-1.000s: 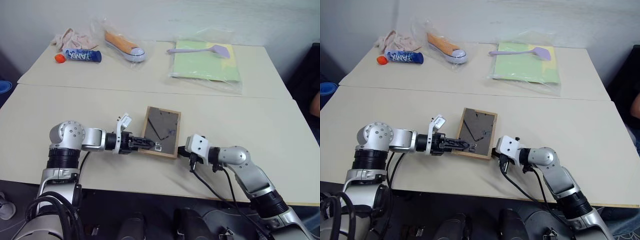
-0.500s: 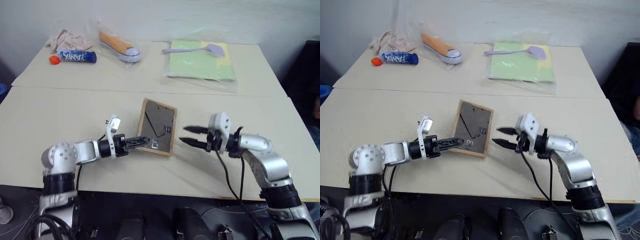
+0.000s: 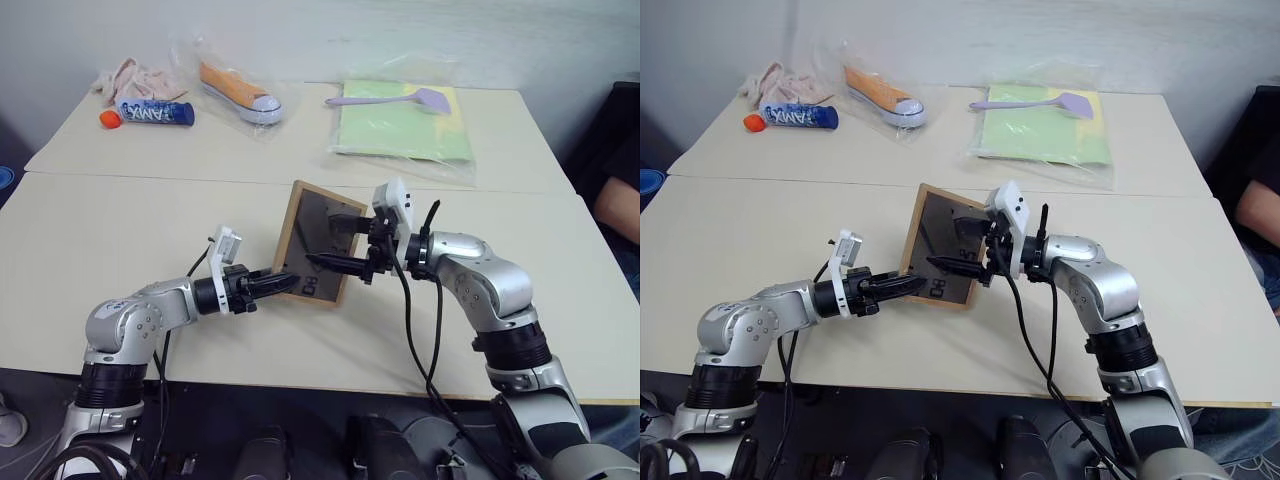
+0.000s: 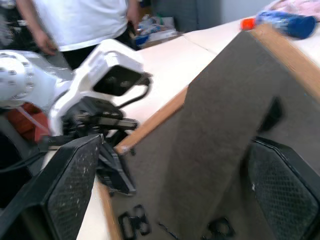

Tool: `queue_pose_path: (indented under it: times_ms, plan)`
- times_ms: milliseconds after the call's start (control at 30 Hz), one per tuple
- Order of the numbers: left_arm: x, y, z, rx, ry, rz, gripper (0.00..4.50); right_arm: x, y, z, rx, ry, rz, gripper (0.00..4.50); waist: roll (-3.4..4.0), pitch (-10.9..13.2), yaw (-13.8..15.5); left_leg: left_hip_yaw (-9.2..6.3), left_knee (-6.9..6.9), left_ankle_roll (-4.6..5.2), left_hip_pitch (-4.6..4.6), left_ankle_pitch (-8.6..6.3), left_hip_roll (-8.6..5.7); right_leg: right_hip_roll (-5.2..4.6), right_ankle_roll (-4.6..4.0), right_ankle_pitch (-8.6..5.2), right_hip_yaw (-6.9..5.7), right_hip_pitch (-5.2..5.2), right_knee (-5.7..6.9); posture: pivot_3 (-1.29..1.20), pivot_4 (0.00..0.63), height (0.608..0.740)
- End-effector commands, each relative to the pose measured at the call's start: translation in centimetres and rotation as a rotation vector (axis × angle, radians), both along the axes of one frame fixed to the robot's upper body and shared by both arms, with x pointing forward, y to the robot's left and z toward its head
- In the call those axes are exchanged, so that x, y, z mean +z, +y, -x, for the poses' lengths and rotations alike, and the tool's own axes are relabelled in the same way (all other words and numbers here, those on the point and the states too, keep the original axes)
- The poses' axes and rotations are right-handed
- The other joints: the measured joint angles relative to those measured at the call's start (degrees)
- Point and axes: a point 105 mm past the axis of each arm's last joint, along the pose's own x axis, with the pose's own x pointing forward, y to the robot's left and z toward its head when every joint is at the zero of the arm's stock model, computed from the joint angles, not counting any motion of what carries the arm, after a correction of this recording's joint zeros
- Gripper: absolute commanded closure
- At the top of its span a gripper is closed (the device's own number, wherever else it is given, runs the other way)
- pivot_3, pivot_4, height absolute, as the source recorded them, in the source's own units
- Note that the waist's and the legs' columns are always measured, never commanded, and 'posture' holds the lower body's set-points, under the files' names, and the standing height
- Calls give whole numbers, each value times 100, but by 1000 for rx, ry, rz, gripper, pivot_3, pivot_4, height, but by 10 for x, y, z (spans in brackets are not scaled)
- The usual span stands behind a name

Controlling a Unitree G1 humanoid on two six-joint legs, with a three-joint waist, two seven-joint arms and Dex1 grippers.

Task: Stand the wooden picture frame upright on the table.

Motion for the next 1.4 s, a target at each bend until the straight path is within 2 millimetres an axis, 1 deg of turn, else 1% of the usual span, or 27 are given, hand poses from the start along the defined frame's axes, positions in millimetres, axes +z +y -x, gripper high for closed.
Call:
queue_pose_path:
  times_ms: [33,67,133,300,367,433,467,500,533,600,633,700,733,767,867,900,933,1033,1067,1167,1200,1267,1400]
  plan:
    - [14,2,1,1,14,58,3225,8,-7,23,119,-98,17,62,0,0,5,-2,0,2,-2,-1,0,0,0,0,0,0,-1,0,150,740]
    - [15,5,0,7,31,66,3225,6,-12,28,142,-119,32,62,0,0,4,-2,0,5,-4,-3,0,0,1,0,-1,0,-4,0,150,740]
    - [15,7,0,9,42,75,3225,3,-20,31,148,-143,44,62,0,0,1,-1,0,8,-6,-6,0,0,2,1,-1,0,-9,0,150,740]
    - [20,5,5,-32,62,100,3225,-3,-27,33,154,-230,75,62,0,1,-20,0,-1,6,-5,-5,1,3,3,1,0,-1,-10,0,150,740]
    - [27,3,11,-81,147,166,3225,4,-34,25,86,-347,49,62,-1,1,-15,0,-1,4,-4,-5,2,3,3,1,-1,-2,-15,0,150,740]
    - [33,2,17,-118,207,214,3225,5,-40,23,66,-408,47,62,-1,1,-8,-1,0,4,-5,-4,1,3,3,1,0,-2,-15,0,150,740]
    - [34,4,19,-134,259,217,3225,8,-44,22,56,-467,45,62,-1,1,-8,-1,1,4,-5,-5,1,3,3,1,-1,-2,-14,0,150,740]
    - [30,7,23,-164,342,191,3225,14,-53,23,41,-561,46,62,-1,1,-5,-1,1,4,-5,-5,1,3,3,2,-1,-1,-11,0,150,740]
    - [29,10,25,-182,400,181,3225,18,-61,23,27,-617,57,62,-3,2,4,0,0,5,-5,-5,0,3,4,2,-1,-1,-11,0,150,740]
    - [30,16,27,-194,463,195,3225,22,-71,24,11,-741,94,62,-1,3,-6,-1,0,5,-5,-5,-2,3,4,2,-1,-1,-10,0,150,740]
    - [31,18,26,-195,481,209,3225,20,-72,25,21,-767,113,62,-2,3,-7,-1,-1,5,-5,-5,-3,1,4,2,1,-1,-10,0,150,740]
    - [30,21,26,-194,523,210,3225,17,-73,25,33,-882,161,62,-2,3,-13,-2,0,5,-3,-5,-3,1,5,2,1,0,-11,0,150,740]
    - [29,21,28,-204,546,197,3225,15,-73,24,38,-897,171,62,-1,3,-18,-2,1,5,-2,-5,-1,1,5,2,0,1,-12,0,150,740]
    - [29,21,28,-207,561,205,3225,10,-71,23,50,-966,219,62,-2,3,-22,-2,1,4,-1,-4,-1,1,4,2,1,0,-13,0,150,740]
    - [33,17,27,-227,590,233,3225,-5,-63,21,97,-1102,308,62,-2,3,-27,-2,1,0,2,-2,1,1,4,2,2,0,-15,0,150,740]
    - [35,15,27,-235,593,243,3225,-8,-59,20,100,-1122,306,62,-2,3,-24,-2,2,-1,2,-2,1,1,4,2,2,0,-16,0,150,740]
    - [38,13,27,-249,597,249,3225,-10,-55,16,81,-1189,325,62,-2,4,-23,-2,3,-1,2,-2,1,1,4,2,2,0,-16,0,150,740]
    - [44,8,26,-271,602,285,3225,-20,-45,7,62,-1277,365,62,-2,4,-29,-1,8,-2,2,-1,0,1,4,2,2,0,-7,0,150,740]
    - [46,7,26,-272,603,302,3225,-23,-43,4,55,-1279,368,62,-2,4,-27,-1,9,-3,2,-1,0,1,4,2,2,0,-4,0,150,740]
    - [48,4,32,-286,611,302,3225,-23,-38,-4,3,-1318,361,62,-2,4,-31,-2,10,-4,2,0,1,1,4,2,2,0,-1,0,150,740]
    - [48,3,33,-290,613,307,3225,-23,-38,-6,-16,-1340,362,437,-2,4,-30,-2,10,-4,2,1,1,1,4,2,2,0,-1,0,150,740]
    - [48,3,35,-299,611,303,3225,-26,-39,-10,-44,-1349,370,953,-2,4,-30,-2,11,-5,2,2,1,2,4,1,2,0,-1,0,150,740]
    - [47,5,36,-288,605,285,3225,-22,-45,-15,-116,-1373,350,2437,-1,4,-31,-1,11,-5,2,2,0,4,2,1,2,0,-1,0,150,740]
